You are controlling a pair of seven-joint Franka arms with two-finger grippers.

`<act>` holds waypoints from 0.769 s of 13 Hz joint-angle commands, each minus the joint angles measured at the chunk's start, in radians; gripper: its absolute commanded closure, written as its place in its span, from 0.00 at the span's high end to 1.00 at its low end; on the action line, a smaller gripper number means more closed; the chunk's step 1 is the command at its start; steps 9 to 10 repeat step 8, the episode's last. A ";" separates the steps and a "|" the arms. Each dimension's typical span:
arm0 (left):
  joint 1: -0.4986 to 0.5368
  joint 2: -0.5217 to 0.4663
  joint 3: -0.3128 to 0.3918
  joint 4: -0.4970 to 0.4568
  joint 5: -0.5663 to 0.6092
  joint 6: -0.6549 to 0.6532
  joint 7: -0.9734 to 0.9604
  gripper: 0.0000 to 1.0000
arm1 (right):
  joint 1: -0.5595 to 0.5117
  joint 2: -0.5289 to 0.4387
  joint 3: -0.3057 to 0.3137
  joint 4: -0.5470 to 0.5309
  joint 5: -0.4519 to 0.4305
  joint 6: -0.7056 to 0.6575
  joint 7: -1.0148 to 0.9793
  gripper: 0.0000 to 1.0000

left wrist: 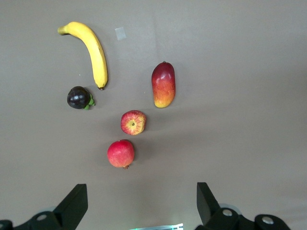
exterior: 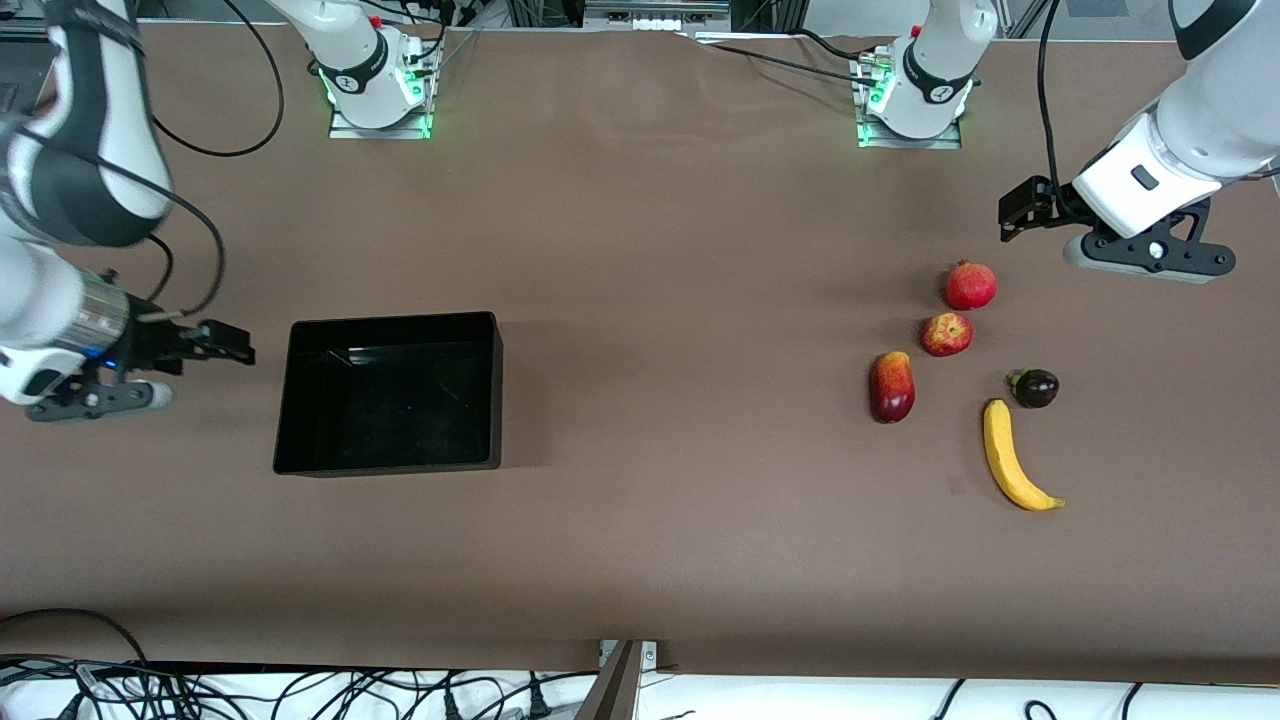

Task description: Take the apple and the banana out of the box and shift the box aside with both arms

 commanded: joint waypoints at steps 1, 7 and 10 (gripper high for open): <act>-0.004 0.046 0.005 0.047 0.013 -0.022 -0.010 1.00 | 0.012 -0.102 -0.001 0.015 -0.025 -0.091 -0.003 1.00; -0.010 0.111 0.005 0.134 0.047 0.001 0.082 1.00 | 0.016 -0.177 -0.002 0.000 -0.040 -0.176 0.006 1.00; -0.007 0.138 0.005 0.188 0.049 -0.008 0.111 1.00 | 0.018 -0.177 -0.001 0.004 -0.045 -0.176 0.008 1.00</act>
